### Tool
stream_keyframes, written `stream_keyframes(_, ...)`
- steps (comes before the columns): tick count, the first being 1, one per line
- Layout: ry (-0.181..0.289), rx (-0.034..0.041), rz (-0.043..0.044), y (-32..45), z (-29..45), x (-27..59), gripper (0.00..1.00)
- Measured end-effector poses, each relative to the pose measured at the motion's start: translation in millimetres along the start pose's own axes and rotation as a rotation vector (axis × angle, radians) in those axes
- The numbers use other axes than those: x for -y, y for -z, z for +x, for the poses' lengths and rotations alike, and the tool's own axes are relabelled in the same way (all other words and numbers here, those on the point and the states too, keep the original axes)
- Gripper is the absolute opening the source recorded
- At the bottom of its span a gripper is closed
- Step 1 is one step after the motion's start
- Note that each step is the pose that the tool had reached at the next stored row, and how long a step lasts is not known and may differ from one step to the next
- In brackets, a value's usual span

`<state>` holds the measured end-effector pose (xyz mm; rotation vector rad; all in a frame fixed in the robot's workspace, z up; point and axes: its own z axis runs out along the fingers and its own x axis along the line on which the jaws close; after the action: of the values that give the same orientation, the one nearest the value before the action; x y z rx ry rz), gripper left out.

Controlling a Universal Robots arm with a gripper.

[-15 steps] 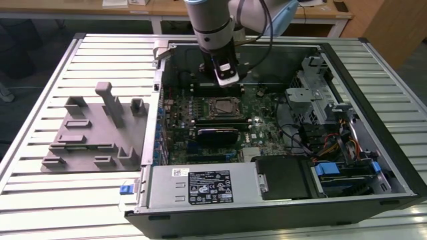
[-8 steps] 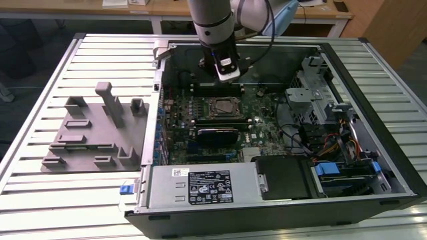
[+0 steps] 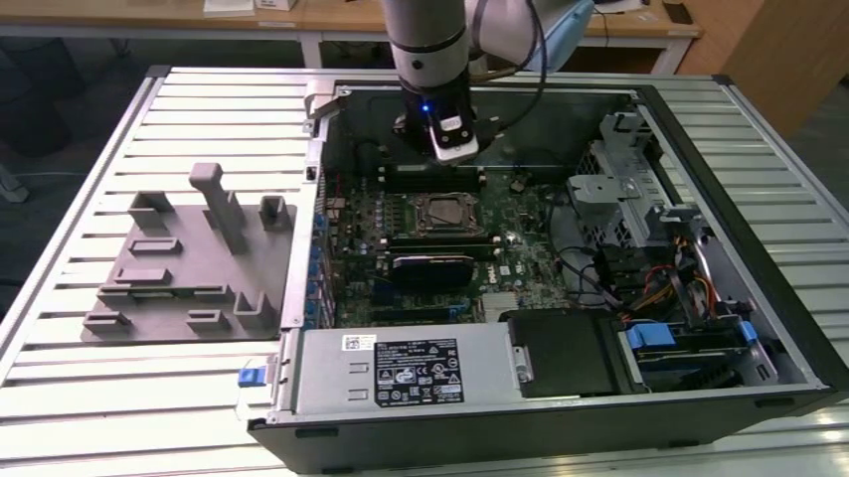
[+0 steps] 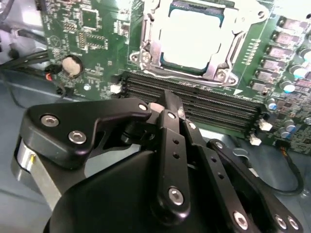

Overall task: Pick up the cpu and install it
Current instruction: 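Install the first cpu locking lever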

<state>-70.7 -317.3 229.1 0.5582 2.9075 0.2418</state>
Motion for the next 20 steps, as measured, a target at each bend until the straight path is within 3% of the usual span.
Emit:
stream_keyframes(2,0.001,-0.0010,0.0136,-0.8,-2.6,-1.0,0.11)
stream_keyframes(7,0.008,0.0121,0.0521,-1.8,-6.0,-1.9,0.11)
stream_keyframes(9,0.010,0.0088,0.0702,-2.1,-7.7,-2.3,0.11)
stream_keyframes(11,0.010,-0.0056,0.0883,-2.5,-9.3,-2.6,0.11)
stream_keyframes(16,0.008,-0.0721,0.1387,-3.3,-12.6,-3.1,0.11)
stream_keyframes(18,0.007,-0.0863,0.1518,-3.7,-13.5,-2.5,0.11)
stream_keyframes(20,0.007,-0.0949,0.1609,-3.9,-14.8,-0.9,0.11)
